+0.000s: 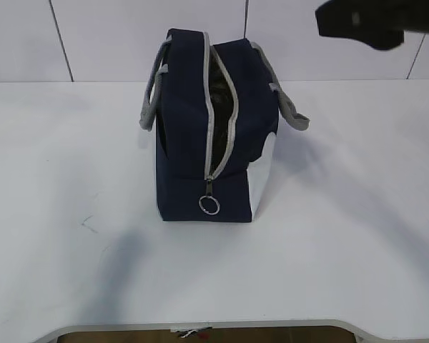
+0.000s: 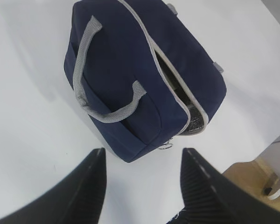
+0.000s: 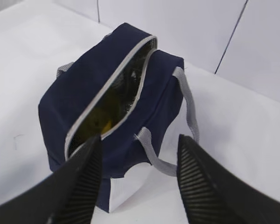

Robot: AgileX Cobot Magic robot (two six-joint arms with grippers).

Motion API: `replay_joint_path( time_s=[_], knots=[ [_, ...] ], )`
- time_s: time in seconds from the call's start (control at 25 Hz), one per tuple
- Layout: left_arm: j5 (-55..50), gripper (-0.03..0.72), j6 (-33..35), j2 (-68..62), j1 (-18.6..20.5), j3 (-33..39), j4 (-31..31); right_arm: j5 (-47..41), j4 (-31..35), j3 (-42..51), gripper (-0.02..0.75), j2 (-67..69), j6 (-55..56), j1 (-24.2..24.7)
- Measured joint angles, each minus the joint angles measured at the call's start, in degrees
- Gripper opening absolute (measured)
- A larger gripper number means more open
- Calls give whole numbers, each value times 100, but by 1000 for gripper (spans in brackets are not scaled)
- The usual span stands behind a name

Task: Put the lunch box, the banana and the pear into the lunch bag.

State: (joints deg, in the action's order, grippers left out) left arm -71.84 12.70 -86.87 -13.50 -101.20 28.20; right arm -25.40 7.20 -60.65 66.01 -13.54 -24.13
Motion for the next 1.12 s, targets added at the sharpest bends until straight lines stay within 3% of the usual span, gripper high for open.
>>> replay_joint_path(
  time_s=[0.36,0.6,0.76,0.96,1.12],
  knots=[
    [-13,383,-94,13,0,0,0,796,56,683,421,-139,-27,0],
    [-13,383,-112,13,0,0,0,2540,92,1936,420,-113,-27,-20],
    [-13,373,-121,13,0,0,0,3707,55,2830,420,-100,40,-339],
    [-13,370,-121,13,0,0,0,5401,-788,3613,420,158,1042,-629],
    [-13,370,-121,13,0,0,0,5929,-1380,3728,420,670,1733,-629]
  ],
)
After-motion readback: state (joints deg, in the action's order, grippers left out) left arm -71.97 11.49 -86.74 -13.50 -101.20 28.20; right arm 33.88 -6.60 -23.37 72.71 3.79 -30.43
